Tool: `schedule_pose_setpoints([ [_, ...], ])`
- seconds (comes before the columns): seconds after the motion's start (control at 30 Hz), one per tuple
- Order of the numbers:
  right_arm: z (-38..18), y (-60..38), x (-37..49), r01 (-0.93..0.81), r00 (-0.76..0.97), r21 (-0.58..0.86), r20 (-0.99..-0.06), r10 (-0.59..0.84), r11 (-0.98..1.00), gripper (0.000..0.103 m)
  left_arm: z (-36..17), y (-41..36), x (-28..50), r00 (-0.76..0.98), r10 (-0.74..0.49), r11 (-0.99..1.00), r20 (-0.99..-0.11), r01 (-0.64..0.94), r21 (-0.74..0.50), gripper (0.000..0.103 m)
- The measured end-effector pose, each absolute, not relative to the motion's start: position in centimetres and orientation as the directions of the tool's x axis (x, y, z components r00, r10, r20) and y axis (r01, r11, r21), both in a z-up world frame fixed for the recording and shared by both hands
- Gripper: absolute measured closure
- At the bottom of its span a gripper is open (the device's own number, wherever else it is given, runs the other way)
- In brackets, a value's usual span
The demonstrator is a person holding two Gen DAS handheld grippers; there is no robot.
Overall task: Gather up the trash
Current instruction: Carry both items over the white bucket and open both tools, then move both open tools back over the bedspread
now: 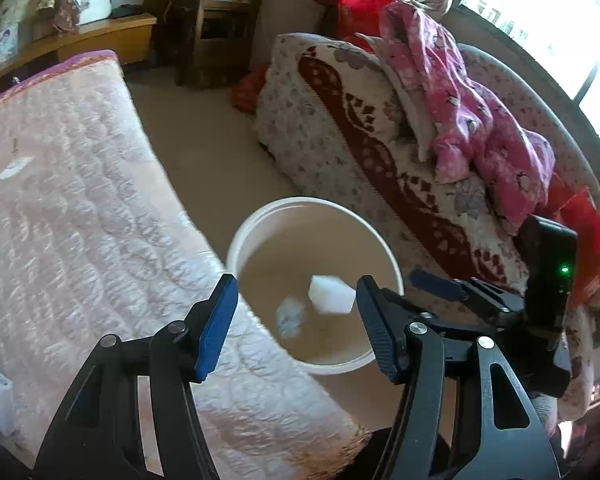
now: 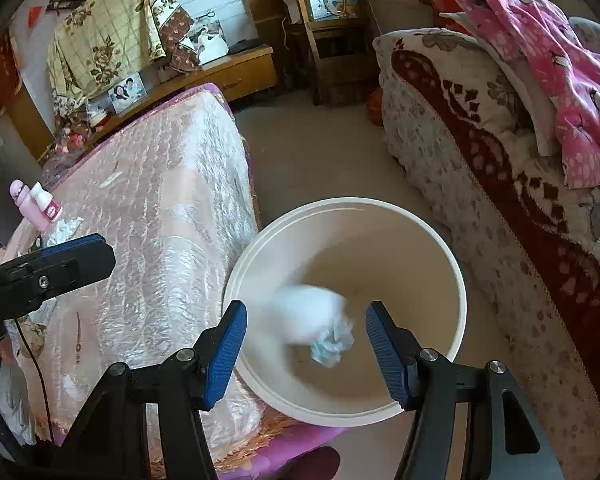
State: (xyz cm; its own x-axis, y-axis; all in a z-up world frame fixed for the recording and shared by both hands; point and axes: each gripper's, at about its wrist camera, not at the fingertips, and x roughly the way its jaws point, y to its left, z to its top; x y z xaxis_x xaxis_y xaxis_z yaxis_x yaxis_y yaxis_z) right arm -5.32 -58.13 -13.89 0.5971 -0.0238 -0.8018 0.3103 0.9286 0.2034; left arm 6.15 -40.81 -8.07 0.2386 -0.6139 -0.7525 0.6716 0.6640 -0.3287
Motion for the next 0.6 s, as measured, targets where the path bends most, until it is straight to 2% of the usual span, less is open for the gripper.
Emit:
schedule_pose_setpoints([
  [0.4, -9.1, -53.1, -5.7, 0.247, 0.654, 0.162, -0.755, -0.040, 0.955, 0.043, -5.6, -34.7, 3.7, 0.444, -0.509, 0.764, -0.737, 0.627, -0.150, 0.043],
  [0.6, -6.3, -48.9, -5.6, 0.203, 0.700, 0.172, -0.714, -0.020, 0.964, 0.038, -4.1, -30.6, 2.5, 0.525, -0.473, 0.798, -0.708, 0.596, -0.091, 0.043],
])
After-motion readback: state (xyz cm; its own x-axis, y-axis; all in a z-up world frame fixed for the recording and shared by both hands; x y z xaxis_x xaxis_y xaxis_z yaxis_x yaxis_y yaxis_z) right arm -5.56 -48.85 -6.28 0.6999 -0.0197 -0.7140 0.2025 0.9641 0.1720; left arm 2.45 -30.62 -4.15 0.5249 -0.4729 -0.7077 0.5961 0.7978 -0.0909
